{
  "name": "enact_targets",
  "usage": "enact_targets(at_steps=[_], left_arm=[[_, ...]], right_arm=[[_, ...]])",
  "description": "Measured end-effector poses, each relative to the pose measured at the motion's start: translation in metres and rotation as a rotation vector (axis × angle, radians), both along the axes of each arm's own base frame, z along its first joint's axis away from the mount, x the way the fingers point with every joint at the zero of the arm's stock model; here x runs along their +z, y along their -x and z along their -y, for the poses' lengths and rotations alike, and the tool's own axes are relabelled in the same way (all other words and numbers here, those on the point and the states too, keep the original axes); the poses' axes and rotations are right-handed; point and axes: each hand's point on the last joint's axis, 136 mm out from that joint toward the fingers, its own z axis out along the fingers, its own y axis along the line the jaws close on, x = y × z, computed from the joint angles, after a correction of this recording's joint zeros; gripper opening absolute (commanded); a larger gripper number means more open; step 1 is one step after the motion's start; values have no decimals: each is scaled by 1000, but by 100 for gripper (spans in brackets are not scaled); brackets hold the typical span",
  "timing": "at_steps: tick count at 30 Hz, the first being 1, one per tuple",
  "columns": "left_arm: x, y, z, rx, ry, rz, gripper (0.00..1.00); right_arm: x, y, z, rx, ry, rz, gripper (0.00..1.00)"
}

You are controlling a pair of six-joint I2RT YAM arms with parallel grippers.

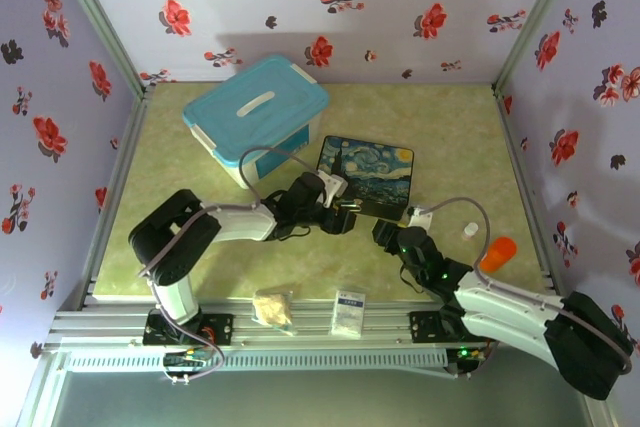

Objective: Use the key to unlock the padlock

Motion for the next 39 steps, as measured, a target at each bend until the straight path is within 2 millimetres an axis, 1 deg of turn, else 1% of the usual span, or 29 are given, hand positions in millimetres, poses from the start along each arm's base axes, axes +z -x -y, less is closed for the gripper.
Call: enact_targets(at_steps=[3, 5, 9, 11, 14, 21, 25, 27, 29, 31, 33, 35, 37, 39], left_arm=[[-9, -2, 2, 2, -22, -17, 66], [-8, -3, 3, 1, -24, -20, 66], [-8, -5, 6, -3, -33, -30, 61], [-8, -2, 8, -12, -37, -33, 60], [-10, 6, 10, -32, -38, -59, 58], [-10, 28, 18, -62, -14, -153, 56], [-7, 49, 21, -84, 5, -210, 57], [0, 57, 22, -92, 26, -232, 57], [11, 60, 24, -95, 58, -239, 58], [25, 60, 23, -87, 88, -233, 60], [41, 55, 18, -60, 116, -208, 61], [60, 44, 5, -5, 141, -164, 63], [76, 29, -9, 57, 158, -118, 63], [86, 15, -22, 116, 168, -86, 64]], right_arm=[[1, 0, 1, -1, -5, 5, 60], [3, 0, 1, -1, -10, 10, 59], [5, 1, 1, -1, -19, 19, 59], [5, 1, 2, -2, -22, 21, 59], [3, 3, 5, -8, -22, 21, 59], [-2, 5, 11, -24, -13, 15, 59], [-3, 6, 12, -26, -10, 11, 61], [-4, 6, 12, -27, -10, 7, 62], [-7, 7, 12, -29, -4, -4, 63], [-12, 7, 12, -28, 6, -20, 67], [-18, 8, 11, -24, 14, -39, 70], [-26, 8, 8, -13, 31, -71, 70], [-30, 5, 0, 1, 40, -101, 70], [-29, -1, -10, 8, 36, -118, 70]])
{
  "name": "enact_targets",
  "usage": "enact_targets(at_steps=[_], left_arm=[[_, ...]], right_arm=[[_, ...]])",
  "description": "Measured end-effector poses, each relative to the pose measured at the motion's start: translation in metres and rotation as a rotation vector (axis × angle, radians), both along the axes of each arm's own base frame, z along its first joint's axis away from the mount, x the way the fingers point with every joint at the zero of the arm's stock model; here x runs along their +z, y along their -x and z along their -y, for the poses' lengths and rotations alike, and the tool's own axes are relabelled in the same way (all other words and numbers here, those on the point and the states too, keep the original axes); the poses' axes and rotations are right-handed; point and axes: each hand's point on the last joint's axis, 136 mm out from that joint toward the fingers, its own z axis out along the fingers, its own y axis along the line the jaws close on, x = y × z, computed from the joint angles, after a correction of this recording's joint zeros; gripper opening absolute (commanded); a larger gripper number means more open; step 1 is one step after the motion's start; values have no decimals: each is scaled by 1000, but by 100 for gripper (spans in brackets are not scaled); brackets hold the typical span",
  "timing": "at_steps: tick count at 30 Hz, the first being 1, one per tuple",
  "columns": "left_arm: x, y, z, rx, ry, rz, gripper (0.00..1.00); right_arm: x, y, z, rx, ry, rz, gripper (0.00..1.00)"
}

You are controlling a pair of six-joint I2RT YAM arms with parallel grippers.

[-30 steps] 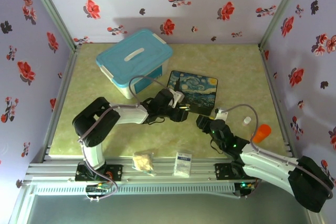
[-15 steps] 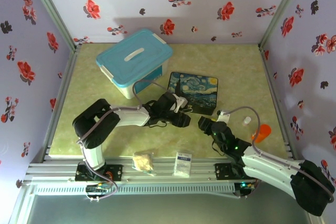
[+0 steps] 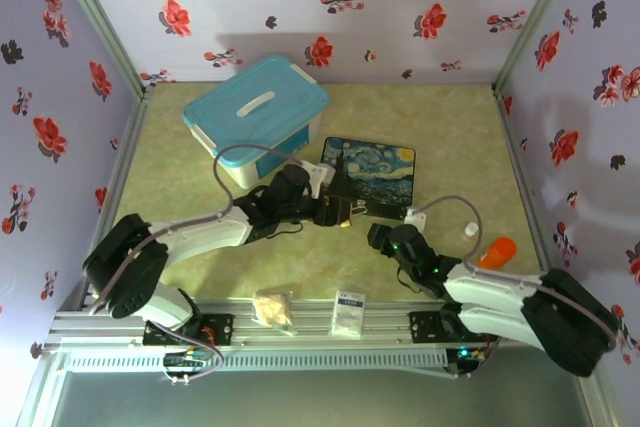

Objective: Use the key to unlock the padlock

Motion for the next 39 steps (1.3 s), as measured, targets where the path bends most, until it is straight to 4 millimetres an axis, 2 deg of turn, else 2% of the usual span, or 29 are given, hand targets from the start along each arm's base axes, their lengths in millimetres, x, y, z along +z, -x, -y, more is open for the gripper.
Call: enact_targets(at_steps=[2, 4, 8, 12, 20, 28, 35, 39], left_arm=[[-2, -11, -13, 56, -8, 4, 64], [-12, -15, -22, 88, -27, -12, 64], [-36, -7, -34, 108, -67, -61, 64], [-43, -4, -37, 112, -77, -78, 64], [-43, -5, -36, 113, -71, -73, 64], [-54, -5, -37, 118, -88, -82, 64], [-58, -5, -37, 119, -95, -87, 64], [-59, -5, -37, 119, -94, -87, 64]], right_arm=[[2, -8, -15, 12, -4, -4, 71], [3, -13, -31, 33, -2, -2, 71], [3, -16, -63, 75, 20, 3, 72], [0, -21, -81, 57, 46, 3, 73], [-11, -28, -80, -33, 190, 15, 69], [-15, -32, -82, -57, 262, 25, 61], [-19, -22, -80, -27, 330, -4, 60], [-18, -9, -65, -17, 355, -21, 59]])
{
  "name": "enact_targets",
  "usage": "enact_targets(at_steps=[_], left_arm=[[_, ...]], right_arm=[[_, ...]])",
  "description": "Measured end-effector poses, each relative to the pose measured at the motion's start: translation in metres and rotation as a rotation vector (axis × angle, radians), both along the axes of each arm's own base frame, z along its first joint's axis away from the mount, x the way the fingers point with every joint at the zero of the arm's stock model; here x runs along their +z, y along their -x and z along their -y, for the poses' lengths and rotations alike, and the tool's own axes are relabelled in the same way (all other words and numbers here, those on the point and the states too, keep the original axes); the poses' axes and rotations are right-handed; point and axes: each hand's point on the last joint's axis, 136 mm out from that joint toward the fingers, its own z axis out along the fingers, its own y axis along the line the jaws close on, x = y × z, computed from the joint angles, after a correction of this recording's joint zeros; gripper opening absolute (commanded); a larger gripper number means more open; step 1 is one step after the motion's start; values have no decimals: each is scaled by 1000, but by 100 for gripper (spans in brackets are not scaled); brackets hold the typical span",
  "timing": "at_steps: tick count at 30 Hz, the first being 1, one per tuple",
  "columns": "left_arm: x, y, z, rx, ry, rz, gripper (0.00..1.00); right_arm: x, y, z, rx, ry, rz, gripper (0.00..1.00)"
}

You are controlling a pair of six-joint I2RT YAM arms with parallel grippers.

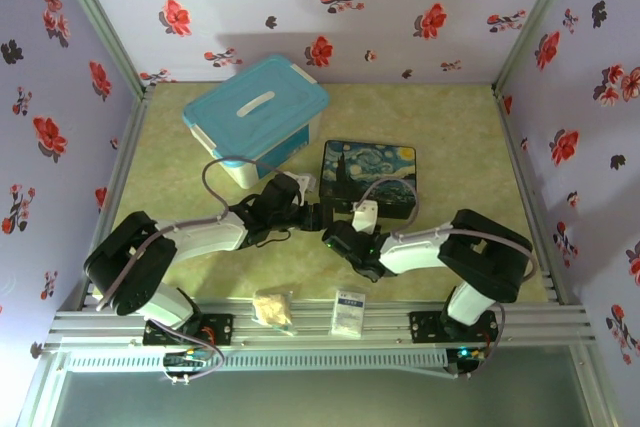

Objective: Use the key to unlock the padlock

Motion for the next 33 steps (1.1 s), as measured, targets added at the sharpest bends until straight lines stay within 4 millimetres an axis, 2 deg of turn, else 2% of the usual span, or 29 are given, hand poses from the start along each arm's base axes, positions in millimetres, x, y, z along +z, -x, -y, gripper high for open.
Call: enact_targets(at_steps=[5, 14, 20, 25, 29, 33], left_arm=[[0, -1, 1, 0, 2, 3, 64], [-17, -5, 1, 10, -39, -16, 64], [-12, -10, 5, 16, -37, -3, 64], [-12, -10, 5, 16, -37, -3, 64], [-12, -10, 5, 16, -36, -2, 64], [-12, -11, 5, 16, -35, -1, 64]], right_arm=[[0, 15, 21, 9, 20, -26, 61], [2, 32, 36, 29, 10, -81, 61], [10, 42, 53, 20, -62, -62, 64], [23, 33, 49, 12, -211, -30, 75], [28, 23, 44, 8, -243, -23, 73], [33, 10, 28, 22, -201, -27, 71]])
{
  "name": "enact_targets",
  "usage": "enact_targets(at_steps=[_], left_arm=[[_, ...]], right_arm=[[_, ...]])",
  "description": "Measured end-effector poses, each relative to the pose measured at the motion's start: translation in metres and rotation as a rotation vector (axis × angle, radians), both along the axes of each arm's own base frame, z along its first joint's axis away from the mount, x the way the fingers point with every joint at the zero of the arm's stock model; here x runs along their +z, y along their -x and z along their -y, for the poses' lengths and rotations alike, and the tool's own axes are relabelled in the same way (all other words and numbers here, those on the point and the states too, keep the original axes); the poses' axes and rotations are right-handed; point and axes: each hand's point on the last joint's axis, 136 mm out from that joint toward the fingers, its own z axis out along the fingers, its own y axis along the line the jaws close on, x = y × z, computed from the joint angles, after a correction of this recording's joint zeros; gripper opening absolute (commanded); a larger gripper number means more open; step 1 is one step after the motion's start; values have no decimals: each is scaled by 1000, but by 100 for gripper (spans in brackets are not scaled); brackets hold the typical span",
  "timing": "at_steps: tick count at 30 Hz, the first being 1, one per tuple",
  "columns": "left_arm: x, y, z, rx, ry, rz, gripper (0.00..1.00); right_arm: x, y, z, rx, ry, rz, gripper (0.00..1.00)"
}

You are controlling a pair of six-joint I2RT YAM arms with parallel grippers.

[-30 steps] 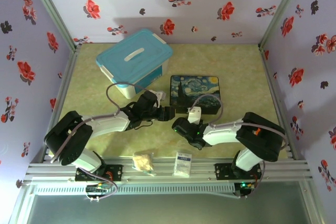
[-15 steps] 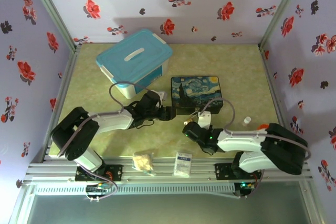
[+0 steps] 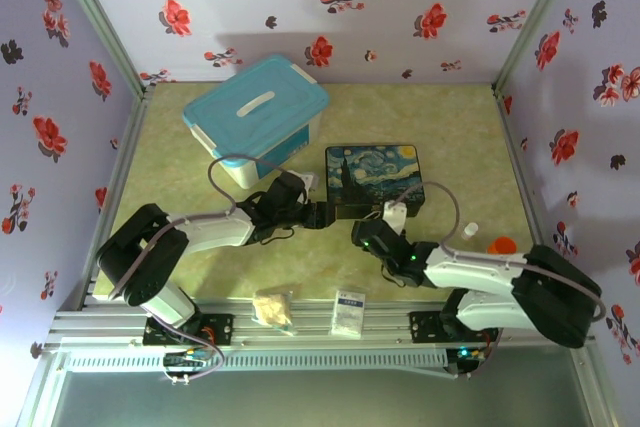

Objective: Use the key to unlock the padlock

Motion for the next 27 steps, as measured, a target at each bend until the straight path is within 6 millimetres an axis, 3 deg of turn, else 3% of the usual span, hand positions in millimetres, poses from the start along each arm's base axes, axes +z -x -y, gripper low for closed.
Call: enact_targets(at_steps=[7, 13, 18, 27], left_arm=[[3, -1, 2, 2, 12, 7, 64], [3, -2, 2, 2, 15, 10, 64], [4, -3, 3, 3, 19, 13, 64], [1, -4, 5, 5, 22, 11, 64]], right_arm=[[-9, -13, -18, 4, 119, -5, 65], [-32, -6, -9, 4, 244, -40, 55], [-32, 1, -5, 13, 286, -37, 46], [-36, 14, 8, 22, 269, -53, 46]])
